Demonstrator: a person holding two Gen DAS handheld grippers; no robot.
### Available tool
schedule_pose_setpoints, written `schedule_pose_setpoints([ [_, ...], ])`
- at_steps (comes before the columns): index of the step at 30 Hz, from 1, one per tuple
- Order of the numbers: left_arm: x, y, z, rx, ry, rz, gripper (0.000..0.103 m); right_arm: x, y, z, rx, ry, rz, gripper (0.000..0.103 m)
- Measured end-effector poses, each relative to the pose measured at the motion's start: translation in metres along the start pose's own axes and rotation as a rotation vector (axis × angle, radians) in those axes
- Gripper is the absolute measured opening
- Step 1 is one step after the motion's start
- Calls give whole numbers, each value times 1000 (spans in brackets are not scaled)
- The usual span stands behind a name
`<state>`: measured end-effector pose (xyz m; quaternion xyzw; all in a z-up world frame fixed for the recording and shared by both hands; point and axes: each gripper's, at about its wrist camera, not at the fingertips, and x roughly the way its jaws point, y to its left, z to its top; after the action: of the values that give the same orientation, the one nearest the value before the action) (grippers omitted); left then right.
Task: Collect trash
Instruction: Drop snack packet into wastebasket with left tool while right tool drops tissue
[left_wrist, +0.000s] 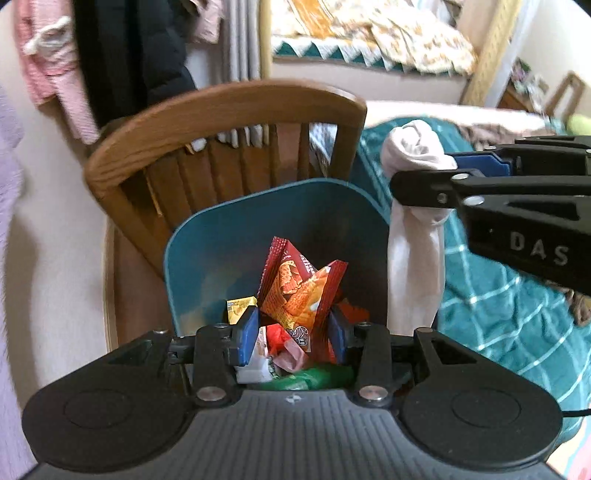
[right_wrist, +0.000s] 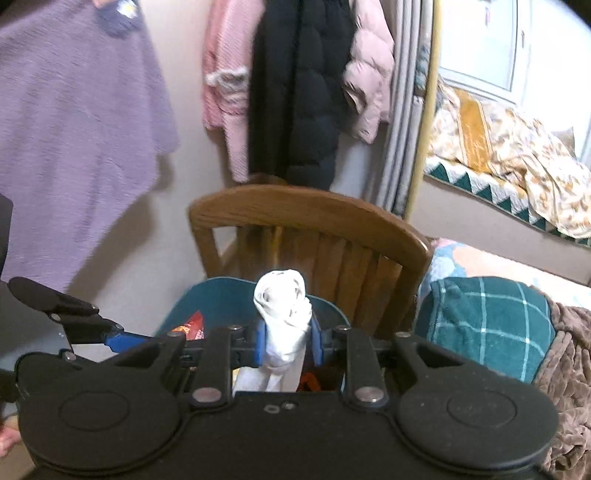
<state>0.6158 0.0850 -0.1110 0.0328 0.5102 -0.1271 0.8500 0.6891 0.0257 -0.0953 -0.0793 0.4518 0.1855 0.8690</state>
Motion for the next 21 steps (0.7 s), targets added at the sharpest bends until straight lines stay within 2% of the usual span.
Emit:
schedule_pose_setpoints([
  [8, 71, 0, 4, 103, 131, -54, 39, 79, -5, -21, 68, 165, -44, 23],
  [13, 101, -7, 7, 165, 188, -71, 39, 108, -7, -34, 83, 255, -63, 23],
  [21, 135, -16, -1, 237, 286, -75, 39, 138, 4, -43, 27, 352, -87, 24],
])
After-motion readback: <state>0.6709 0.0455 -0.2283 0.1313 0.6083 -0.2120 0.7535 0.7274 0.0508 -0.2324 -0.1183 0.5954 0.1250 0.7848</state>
